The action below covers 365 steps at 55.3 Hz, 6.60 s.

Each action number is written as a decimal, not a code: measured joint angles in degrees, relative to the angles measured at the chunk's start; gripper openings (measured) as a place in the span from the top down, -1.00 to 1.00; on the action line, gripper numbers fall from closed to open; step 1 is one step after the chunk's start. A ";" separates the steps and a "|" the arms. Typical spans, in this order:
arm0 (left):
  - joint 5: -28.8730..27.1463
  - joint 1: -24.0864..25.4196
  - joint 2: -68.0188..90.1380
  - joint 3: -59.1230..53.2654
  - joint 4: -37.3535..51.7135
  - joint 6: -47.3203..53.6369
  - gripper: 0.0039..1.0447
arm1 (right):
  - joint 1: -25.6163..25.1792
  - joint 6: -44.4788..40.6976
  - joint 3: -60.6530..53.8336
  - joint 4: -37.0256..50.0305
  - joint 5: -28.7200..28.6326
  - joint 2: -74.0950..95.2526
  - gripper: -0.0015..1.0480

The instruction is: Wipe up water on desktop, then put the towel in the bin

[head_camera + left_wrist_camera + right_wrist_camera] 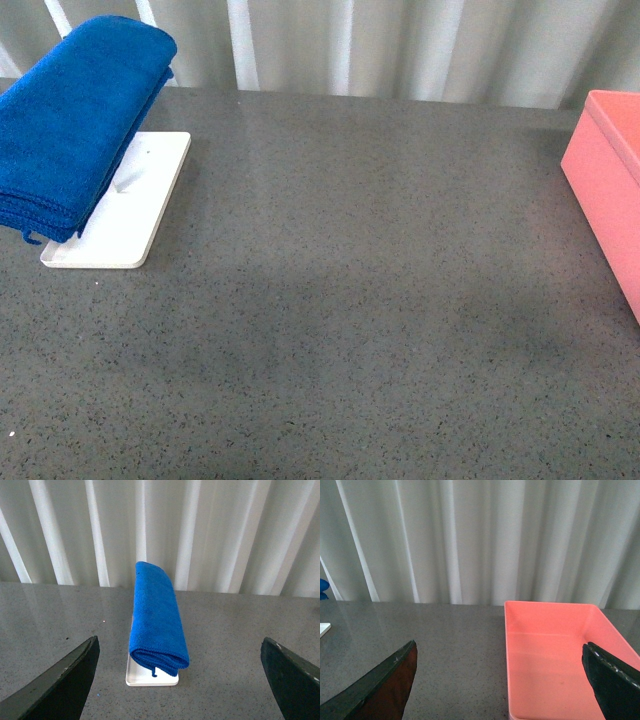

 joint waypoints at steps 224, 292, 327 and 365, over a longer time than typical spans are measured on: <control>19.71 3.61 98.60 70.40 1.11 4.61 0.91 | 0.00 0.02 0.00 0.00 0.00 -0.02 -0.86; 28.72 -12.31 85.79 53.68 15.72 -13.18 0.91 | 5.51 -0.33 33.03 28.28 -53.70 84.28 -0.86; 28.70 -12.31 85.79 53.68 15.72 -13.20 0.91 | 21.18 33.77 54.58 64.35 -58.12 113.72 -0.86; 27.39 -11.89 85.88 53.68 15.72 -13.14 0.91 | 26.14 33.51 63.54 54.86 -48.28 119.73 -0.44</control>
